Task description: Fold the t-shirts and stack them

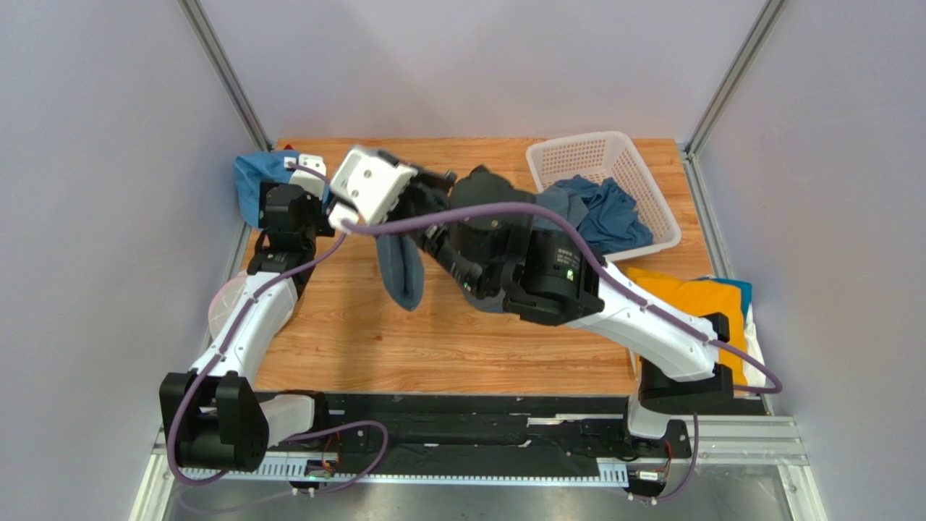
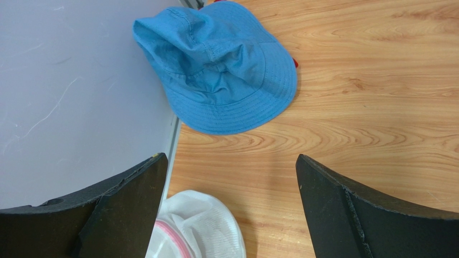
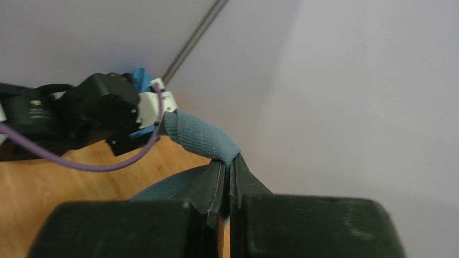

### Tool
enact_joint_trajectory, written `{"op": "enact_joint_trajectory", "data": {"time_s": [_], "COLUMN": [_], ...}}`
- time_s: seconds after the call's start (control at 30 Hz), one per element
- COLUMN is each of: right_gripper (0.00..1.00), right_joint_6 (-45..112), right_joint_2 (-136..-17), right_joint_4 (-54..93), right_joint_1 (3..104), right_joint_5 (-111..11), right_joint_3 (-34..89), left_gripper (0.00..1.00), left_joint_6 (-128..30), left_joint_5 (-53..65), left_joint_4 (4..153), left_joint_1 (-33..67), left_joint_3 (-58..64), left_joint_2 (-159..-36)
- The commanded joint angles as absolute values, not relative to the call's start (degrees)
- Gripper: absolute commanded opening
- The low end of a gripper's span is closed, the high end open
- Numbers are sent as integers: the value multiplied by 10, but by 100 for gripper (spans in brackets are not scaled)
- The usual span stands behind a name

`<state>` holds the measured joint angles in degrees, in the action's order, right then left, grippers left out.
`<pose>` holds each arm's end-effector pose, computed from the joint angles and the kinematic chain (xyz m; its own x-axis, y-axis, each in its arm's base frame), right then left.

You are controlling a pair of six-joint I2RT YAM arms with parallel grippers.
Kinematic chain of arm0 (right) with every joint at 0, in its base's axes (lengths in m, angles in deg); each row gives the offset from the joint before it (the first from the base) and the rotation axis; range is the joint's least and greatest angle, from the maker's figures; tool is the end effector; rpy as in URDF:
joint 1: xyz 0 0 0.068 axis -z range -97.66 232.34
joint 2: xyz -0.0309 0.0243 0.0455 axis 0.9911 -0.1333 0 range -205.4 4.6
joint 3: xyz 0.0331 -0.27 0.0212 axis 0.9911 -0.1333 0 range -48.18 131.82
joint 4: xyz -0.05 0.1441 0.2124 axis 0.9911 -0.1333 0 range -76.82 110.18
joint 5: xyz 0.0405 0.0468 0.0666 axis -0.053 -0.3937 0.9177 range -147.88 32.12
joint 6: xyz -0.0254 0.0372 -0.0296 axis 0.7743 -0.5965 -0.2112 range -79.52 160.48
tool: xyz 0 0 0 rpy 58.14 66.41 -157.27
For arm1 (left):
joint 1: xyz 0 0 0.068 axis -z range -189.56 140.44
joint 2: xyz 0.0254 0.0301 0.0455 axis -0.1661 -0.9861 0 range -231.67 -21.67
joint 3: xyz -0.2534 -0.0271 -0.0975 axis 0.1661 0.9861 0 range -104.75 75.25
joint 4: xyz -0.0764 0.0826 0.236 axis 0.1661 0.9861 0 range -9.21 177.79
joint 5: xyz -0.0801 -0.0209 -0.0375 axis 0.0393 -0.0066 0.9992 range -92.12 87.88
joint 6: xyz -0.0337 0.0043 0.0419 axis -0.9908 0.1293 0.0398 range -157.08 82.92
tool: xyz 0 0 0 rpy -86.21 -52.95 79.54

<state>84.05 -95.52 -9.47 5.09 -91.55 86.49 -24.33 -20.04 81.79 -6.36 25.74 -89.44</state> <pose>0.0938 0.3247 0.5708 0.4891 -0.4374 -0.7546 -0.4868 0.5809 -0.6523 0.2736 -0.0044 0.3025 -0.3733 0.2311 -0.8984 -0.1583 0.9384 0.3072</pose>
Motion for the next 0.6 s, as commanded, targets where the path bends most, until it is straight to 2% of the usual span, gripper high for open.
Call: {"op": "enact_joint_trajectory", "data": {"time_s": [0.0, 0.2, 0.47, 0.5, 0.57], "right_gripper": [0, 0, 1, 4, 38], "right_joint_6": [780, 777, 720, 716, 701], "right_joint_2": [-953, -959, -995, -1000, -1009], "right_joint_4": [-148, -142, -140, -140, -139], "right_joint_1": [18, 44, 185, 196, 222], "right_joint_5": [-897, -893, -830, -823, -807], "right_joint_3": [846, 792, 755, 747, 718], "left_gripper": [99, 98, 99, 99, 99], "left_joint_6": [-255, -247, -232, -231, -227], "left_joint_5": [-214, -210, -204, -202, -198], "left_joint_4": [800, 800, 805, 820, 827], "left_joint_1": [-72, -76, -76, -76, -76], "left_joint_3": [251, 258, 254, 255, 254], "left_joint_2": [-873, -861, -846, -843, -837]}}
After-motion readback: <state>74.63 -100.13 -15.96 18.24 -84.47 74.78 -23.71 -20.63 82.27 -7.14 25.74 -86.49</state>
